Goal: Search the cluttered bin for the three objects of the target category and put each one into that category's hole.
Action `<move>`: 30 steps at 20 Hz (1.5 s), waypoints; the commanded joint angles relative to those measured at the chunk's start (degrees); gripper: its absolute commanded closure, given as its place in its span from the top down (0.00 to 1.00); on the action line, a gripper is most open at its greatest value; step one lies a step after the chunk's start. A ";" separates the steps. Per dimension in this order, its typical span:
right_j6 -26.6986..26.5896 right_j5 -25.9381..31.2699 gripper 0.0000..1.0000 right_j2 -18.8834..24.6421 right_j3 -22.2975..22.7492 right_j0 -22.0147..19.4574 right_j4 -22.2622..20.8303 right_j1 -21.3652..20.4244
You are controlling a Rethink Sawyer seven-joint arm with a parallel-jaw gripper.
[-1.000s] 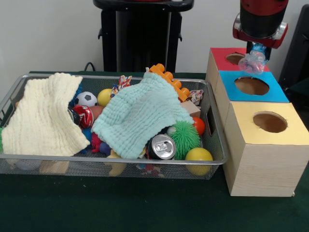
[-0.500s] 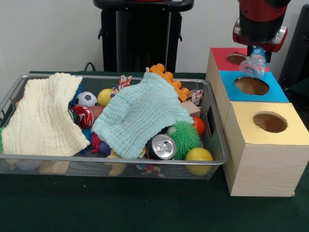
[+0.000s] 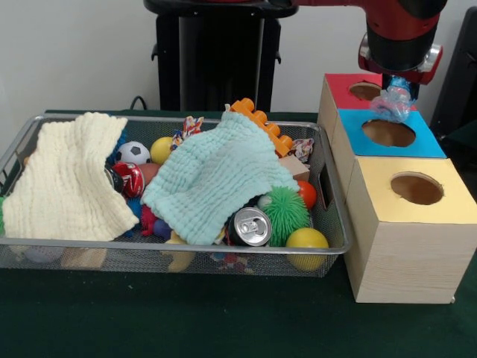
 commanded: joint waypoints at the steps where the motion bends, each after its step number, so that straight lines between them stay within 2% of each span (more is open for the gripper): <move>1: 5.03 -4.30 0.00 4.84 3.25 -2.07 0.21 2.72; 10: 5.11 -2.21 0.00 5.57 0.98 -3.31 -0.27 4.37; 30: 3.90 -4.51 0.00 4.15 -6.16 -5.07 -4.10 9.05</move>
